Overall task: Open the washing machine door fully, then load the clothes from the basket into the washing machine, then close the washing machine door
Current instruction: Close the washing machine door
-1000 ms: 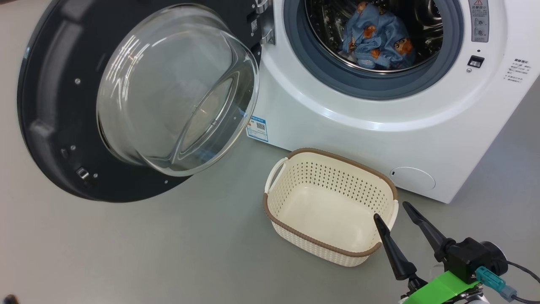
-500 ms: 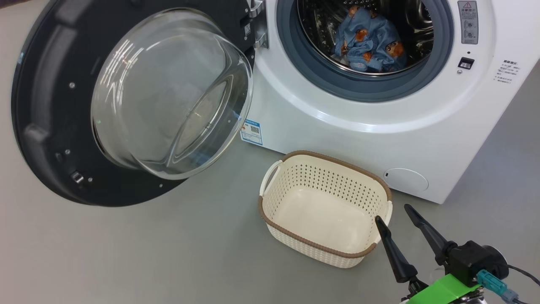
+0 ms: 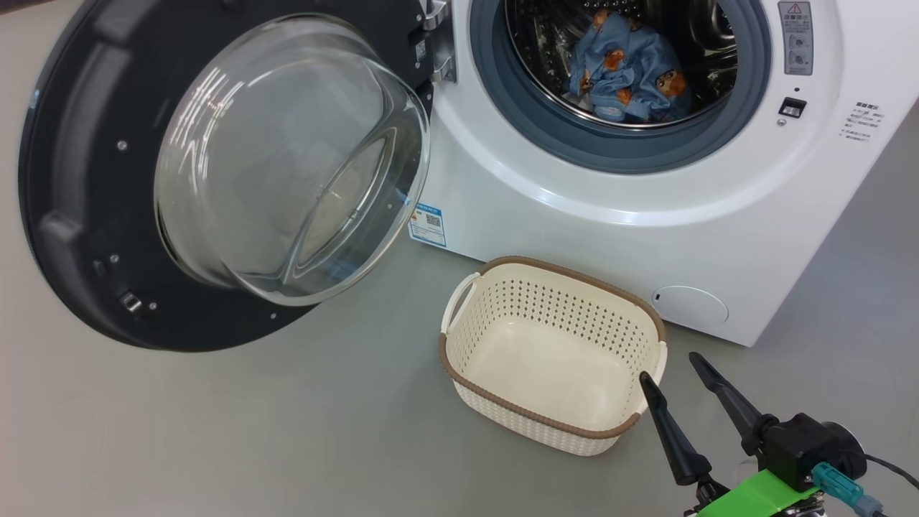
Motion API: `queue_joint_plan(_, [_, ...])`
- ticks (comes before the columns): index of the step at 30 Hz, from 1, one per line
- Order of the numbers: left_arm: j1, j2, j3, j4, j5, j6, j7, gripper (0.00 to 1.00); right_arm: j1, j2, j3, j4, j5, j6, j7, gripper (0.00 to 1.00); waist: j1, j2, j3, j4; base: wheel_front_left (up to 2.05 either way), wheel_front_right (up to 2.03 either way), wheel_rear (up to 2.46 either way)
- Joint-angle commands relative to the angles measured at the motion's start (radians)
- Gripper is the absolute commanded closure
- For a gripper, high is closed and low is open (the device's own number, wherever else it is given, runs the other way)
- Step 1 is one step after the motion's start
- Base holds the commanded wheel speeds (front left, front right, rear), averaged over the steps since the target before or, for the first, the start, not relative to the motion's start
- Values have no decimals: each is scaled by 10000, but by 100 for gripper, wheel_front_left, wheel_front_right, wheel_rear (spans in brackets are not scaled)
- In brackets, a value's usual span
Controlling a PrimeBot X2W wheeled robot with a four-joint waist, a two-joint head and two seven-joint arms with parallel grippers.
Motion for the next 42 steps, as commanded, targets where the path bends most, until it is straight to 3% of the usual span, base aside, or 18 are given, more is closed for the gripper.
queue_joint_plan(1, [-481, 676, 292, -128, -210, 75, 182, 100, -90, -61, 206, -251, 24, 16, -48, 0, 0, 0, -2, -33, 0, 0, 0])
queue_joint_plan(12, [-1745, 2031, 839, 1286, -1001, 833, 691, 100, -54, -160, 288, -234, 33, 16, -48, 0, 0, 0, 45, -459, 0, 0, 0])
queue_joint_plan(24, [-3554, 3063, 259, 2311, -1377, 1487, 1544, 100, -223, -343, 373, -205, -7, 16, -48, 0, 0, 0, 376, -997, 0, 0, 0])
queue_joint_plan(32, [-4357, 3419, -198, 2576, -1514, 1897, 2182, 100, -306, -357, 357, -218, -54, 16, -48, 0, 0, 0, 602, -1362, 0, 0, 0])
queue_joint_plan(42, [-4920, 3719, -607, 2965, -1420, 2036, 2489, 100, -520, -442, 337, -241, -128, 16, -48, 0, 0, 0, 976, -1848, 0, 0, 0])
